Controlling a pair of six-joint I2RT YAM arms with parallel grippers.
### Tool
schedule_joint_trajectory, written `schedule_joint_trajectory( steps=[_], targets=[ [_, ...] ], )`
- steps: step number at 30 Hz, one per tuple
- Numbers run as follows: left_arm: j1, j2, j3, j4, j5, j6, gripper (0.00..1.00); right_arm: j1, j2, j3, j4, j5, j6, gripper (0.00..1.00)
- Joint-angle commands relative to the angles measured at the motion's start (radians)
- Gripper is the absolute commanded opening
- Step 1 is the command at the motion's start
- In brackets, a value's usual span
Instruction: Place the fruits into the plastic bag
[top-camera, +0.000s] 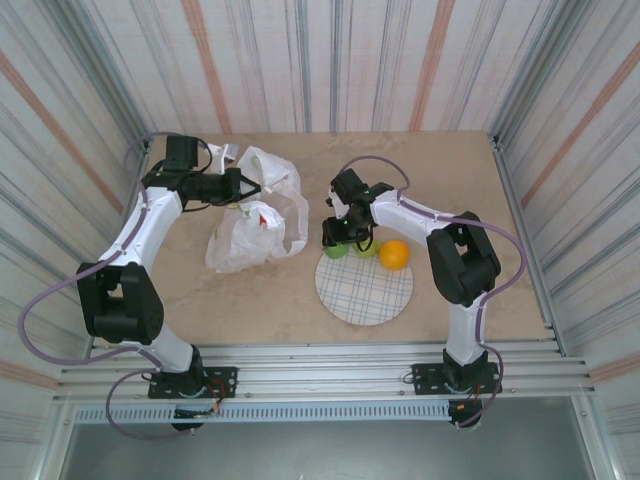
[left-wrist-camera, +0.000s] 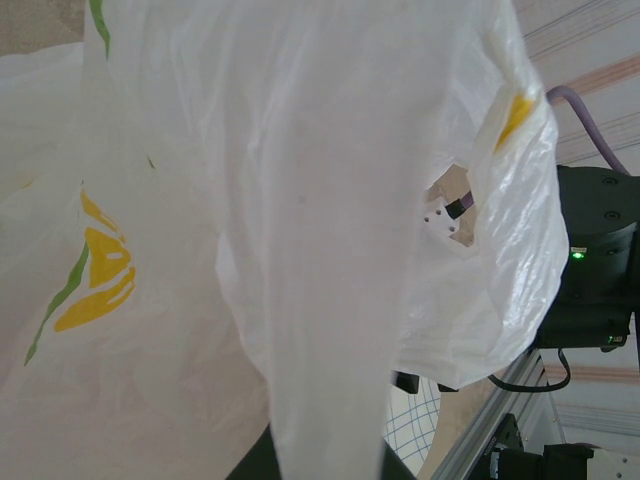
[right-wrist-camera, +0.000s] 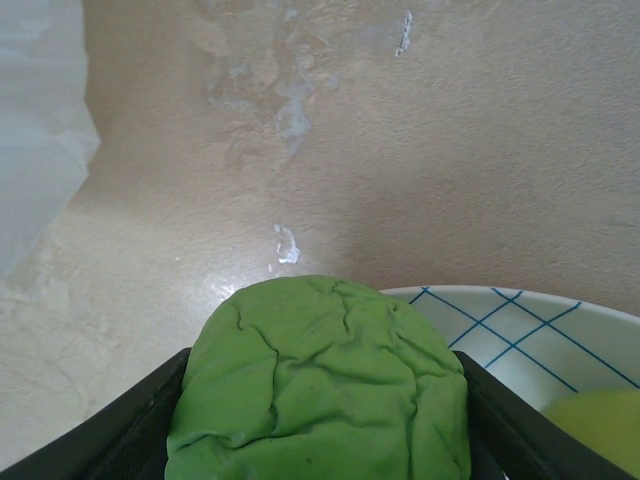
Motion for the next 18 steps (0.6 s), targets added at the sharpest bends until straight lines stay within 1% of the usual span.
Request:
schedule_joint_trajectory(
  steps=[1,7,12,16,18],
  targets=[
    [0.006,-0.036,0.003,-0.020,0.006,0.020,0.00,0.005,-0.051,0.025,-0.001,-0.022,0.003,0.60],
    [0.007,-0.042,0.003,-0.017,0.006,0.020,0.00,0.004,-0.064,0.022,-0.001,-0.012,0.004,0.59],
    [0.006,-0.044,0.002,-0.020,0.006,0.020,0.00,0.004,-0.102,0.018,0.035,-0.050,0.024,0.58],
    [0.007,-0.046,0.002,-0.019,0.005,0.021,0.00,0.002,-0.164,-0.023,0.116,-0.089,0.067,0.57],
    [0.007,-0.045,0.002,-0.018,0.005,0.020,0.00,0.002,-0.207,-0.066,0.199,-0.126,0.113,0.56]
  ],
)
